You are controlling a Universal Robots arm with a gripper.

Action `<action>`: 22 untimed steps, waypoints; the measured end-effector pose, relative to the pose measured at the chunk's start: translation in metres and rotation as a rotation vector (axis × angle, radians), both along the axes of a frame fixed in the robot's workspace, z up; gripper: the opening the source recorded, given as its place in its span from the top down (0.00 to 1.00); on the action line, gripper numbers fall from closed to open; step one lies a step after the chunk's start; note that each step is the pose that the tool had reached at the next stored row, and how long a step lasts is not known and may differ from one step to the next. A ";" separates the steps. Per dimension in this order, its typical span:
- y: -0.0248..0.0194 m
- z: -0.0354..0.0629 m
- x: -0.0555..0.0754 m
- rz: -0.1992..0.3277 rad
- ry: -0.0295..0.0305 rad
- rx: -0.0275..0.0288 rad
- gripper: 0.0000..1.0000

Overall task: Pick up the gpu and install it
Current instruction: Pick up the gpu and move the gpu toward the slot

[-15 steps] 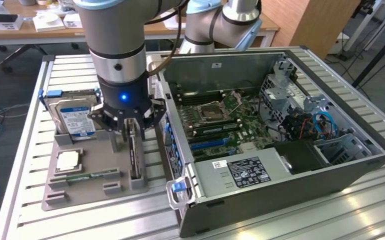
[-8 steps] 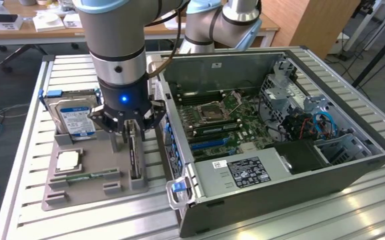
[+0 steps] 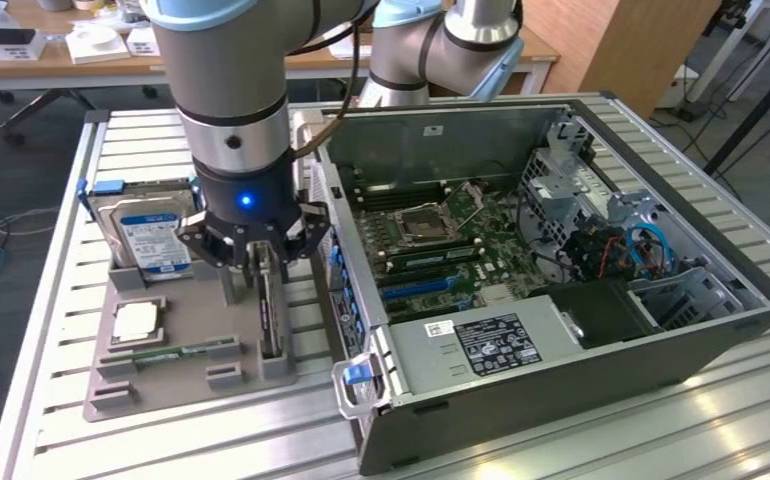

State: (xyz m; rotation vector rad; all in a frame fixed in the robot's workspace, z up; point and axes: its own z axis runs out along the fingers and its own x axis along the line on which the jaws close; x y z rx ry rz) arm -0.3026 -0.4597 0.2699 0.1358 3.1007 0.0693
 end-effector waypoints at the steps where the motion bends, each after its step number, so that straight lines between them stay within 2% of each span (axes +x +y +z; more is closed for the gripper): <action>1: 0.0000 -0.0013 0.000 0.000 -0.0005 -0.0001 0.57; 10: 0.0000 -0.0132 -0.001 0.000 -0.0024 0.0000 0.57; 14: 0.0000 -0.0136 -0.001 0.000 -0.0023 -0.0002 0.57; 19: 0.0000 -0.0146 -0.005 0.000 -0.0055 0.0000 0.57; 22: -0.0002 -0.0188 -0.005 0.000 -0.0062 0.0000 0.57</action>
